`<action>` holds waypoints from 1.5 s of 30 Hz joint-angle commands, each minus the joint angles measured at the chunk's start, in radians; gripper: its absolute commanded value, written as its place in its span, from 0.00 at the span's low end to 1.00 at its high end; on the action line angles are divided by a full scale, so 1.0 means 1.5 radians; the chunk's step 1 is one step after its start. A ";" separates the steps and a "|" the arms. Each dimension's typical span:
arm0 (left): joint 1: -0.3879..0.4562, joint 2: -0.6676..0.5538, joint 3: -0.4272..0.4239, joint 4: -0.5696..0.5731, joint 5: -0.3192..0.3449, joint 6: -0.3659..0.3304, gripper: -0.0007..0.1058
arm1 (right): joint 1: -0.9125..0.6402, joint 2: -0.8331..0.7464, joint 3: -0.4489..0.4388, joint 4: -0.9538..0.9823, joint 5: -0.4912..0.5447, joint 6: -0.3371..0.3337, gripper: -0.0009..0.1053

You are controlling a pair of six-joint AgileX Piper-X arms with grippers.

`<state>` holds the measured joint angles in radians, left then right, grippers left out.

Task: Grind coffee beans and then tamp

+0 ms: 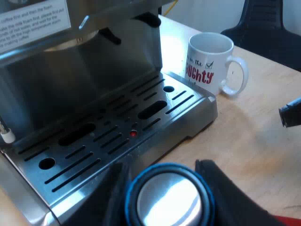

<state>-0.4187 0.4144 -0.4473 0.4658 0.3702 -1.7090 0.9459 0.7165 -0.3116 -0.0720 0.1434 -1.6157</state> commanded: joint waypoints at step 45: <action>-0.128 0.392 -0.146 -0.075 -0.050 0.086 0.05 | -0.003 -0.001 0.005 -0.015 -0.063 -0.056 0.60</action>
<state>-0.5914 0.9948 -0.6466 0.3849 0.2988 -1.5870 0.9459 0.7165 -0.3026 -0.0792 0.0541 -1.6888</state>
